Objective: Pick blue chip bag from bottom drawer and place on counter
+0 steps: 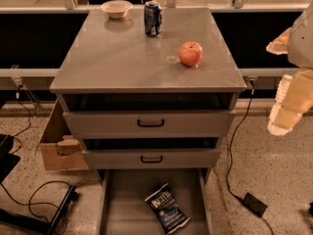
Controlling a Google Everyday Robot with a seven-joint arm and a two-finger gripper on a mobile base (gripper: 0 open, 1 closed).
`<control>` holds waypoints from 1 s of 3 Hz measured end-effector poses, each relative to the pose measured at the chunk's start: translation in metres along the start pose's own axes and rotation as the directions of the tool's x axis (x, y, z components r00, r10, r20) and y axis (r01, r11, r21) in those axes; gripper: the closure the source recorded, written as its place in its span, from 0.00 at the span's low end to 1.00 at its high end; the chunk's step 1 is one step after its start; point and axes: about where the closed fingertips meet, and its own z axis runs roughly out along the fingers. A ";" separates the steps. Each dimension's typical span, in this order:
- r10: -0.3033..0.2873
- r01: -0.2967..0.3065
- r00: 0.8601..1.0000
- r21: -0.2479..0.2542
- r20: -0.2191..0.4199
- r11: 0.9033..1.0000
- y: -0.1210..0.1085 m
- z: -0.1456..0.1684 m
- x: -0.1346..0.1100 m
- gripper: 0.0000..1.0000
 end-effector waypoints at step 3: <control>0.016 -0.016 1.000 0.010 -0.021 1.000 0.009 0.048 -0.015 0.00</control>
Offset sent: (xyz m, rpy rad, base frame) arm 0.0076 0.0090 -0.0322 -0.0057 0.0178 -0.0154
